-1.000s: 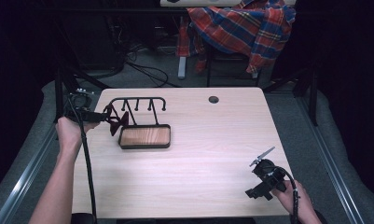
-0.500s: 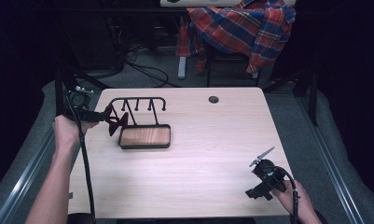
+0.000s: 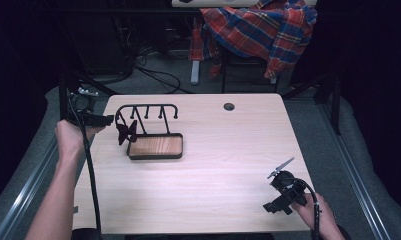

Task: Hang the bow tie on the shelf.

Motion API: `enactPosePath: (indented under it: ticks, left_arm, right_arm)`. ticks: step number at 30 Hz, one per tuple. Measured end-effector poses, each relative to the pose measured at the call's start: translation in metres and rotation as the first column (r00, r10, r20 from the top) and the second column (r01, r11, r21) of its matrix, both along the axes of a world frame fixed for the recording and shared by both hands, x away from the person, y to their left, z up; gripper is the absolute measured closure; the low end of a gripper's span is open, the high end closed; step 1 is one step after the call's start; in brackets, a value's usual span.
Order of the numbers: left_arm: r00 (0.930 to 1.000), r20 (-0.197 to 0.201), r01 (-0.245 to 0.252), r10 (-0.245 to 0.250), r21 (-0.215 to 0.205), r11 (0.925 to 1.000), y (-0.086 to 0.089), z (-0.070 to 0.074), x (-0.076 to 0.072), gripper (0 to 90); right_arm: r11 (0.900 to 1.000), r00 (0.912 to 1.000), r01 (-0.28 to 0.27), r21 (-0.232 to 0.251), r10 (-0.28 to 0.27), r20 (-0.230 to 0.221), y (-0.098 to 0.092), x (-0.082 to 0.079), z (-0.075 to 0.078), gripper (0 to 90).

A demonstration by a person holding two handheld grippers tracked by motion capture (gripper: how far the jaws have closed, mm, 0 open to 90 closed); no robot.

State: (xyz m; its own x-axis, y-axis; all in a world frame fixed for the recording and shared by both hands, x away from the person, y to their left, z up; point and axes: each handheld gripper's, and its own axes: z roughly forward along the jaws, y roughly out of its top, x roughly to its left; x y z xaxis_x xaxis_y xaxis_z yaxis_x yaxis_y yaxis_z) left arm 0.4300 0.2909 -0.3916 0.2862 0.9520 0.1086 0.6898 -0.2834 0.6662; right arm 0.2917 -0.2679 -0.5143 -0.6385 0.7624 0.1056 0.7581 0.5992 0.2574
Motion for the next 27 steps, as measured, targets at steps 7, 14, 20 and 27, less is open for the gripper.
enactPosePath:
  ticks: [7,14,20,27]
  left_arm:
    - [1.0000,-0.005,0.004,-0.004,-0.018,0.9998,0.001,-0.008,-0.008,21.2]
    - [0.9996,-0.009,0.026,-0.026,-0.027,0.9993,0.000,-0.016,-0.020,16.1]
    - [0.9985,-0.010,0.054,-0.054,-0.033,0.9980,-0.002,-0.021,-0.034,14.8]
    - [0.9969,-0.024,0.074,-0.075,-0.033,0.9967,-0.003,-0.027,-0.048,12.2]
  right_arm:
    - [1.000,1.0000,-0.002,-0.002,0.002,-0.001,0.000,0.000,0.000,15.5]
    - [1.000,1.0000,-0.001,-0.007,0.001,0.006,0.000,0.000,0.000,15.4]
    - [1.000,1.0000,0.001,-0.006,-0.001,0.008,0.000,0.000,0.000,15.4]
    - [1.000,1.0000,0.001,-0.008,-0.001,0.006,0.000,0.000,0.000,15.5]
